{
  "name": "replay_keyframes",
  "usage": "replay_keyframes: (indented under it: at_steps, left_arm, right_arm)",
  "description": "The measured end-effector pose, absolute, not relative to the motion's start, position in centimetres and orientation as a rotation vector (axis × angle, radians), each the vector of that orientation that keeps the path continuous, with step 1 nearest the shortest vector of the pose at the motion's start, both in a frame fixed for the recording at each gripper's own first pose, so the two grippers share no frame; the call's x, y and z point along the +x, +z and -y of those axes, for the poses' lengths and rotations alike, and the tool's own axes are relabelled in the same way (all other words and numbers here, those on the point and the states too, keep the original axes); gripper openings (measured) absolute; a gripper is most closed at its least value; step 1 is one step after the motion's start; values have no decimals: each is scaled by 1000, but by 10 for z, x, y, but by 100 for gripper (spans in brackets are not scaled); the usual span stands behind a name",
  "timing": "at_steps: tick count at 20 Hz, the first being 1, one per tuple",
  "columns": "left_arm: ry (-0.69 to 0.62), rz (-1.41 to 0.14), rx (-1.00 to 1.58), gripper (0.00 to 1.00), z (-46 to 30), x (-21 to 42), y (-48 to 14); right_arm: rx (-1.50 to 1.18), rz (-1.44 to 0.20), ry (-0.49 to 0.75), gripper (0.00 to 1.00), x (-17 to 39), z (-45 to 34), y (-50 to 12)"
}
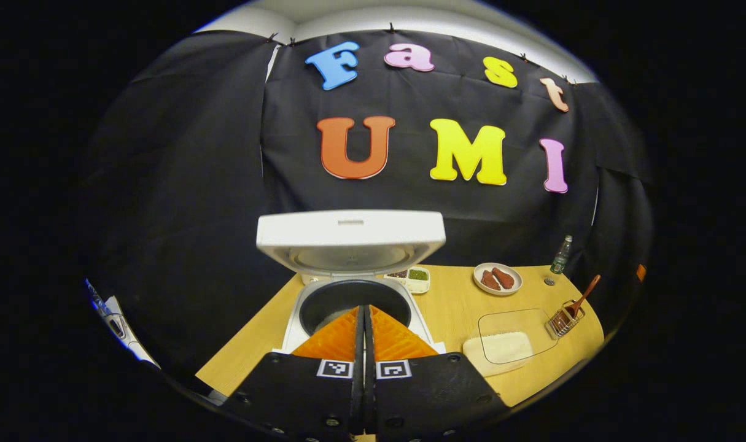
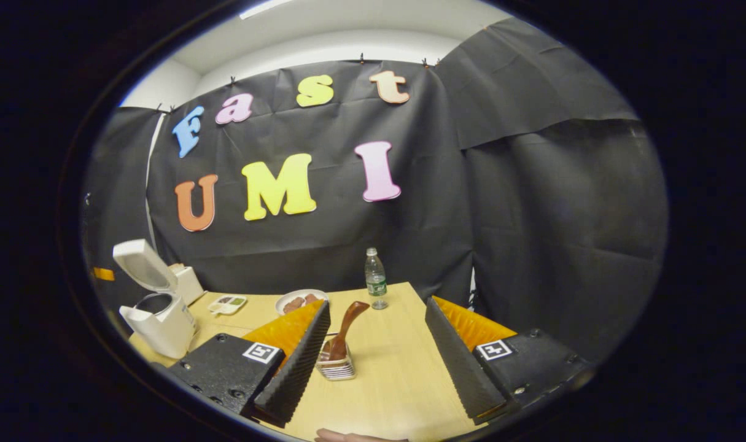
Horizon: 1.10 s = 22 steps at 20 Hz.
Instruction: Close the left gripper, press the button to open the rice cooker; take a wooden spoon from the chopstick holder with the right hand, scoop a spoonful of rice and pour it into the rice cooker, then put the wooden spoon back into the chopstick holder.
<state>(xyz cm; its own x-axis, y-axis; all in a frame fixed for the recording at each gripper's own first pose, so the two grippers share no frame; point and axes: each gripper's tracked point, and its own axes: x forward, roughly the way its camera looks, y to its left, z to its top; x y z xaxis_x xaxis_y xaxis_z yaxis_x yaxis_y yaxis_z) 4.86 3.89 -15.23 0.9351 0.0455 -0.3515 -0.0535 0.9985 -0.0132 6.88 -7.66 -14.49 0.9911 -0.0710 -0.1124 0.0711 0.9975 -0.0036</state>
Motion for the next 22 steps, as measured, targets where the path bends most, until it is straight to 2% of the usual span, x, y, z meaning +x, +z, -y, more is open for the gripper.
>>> replay_keyframes:
  at_steps: [1,2,3,4,5,6,11,12,14,15,17,22]
  left_arm:
    - [55,-331,-16,0,-39,44,-144]
    - [65,-293,-3,10,-39,36,-134]
    - [65,-262,7,47,-37,29,-127]
    - [76,-233,22,51,-37,22,-120]
    - [80,-219,31,67,-37,16,-117]
    - [81,-203,30,95,-34,6,-113]
    - [43,-121,-4,97,-12,-37,-97]
    - [36,-108,-13,97,-8,-46,-94]
    - [4,-78,-25,97,2,-64,-88]
    - [-15,-57,-22,97,8,-73,-83]
    - [-43,-30,7,96,14,-85,-80]
    - [20,5,59,96,20,-123,-93]
  right_arm:
    - [-3,-115,-73,100,72,76,-147]
    - [-4,-118,-75,100,75,76,-151]
    - [1,-123,-73,100,78,74,-155]
    - [6,-129,-70,100,81,72,-159]
    - [11,-137,-66,100,85,70,-164]
    - [18,-144,-60,100,89,69,-170]
    - [52,-163,-24,100,120,62,-201]
    - [59,-178,-26,96,127,63,-210]
    - [97,-200,-32,96,140,63,-225]
    - [124,-208,-18,100,147,60,-232]
    - [168,-230,25,100,159,48,-244]
    - [236,-279,53,95,198,36,-276]
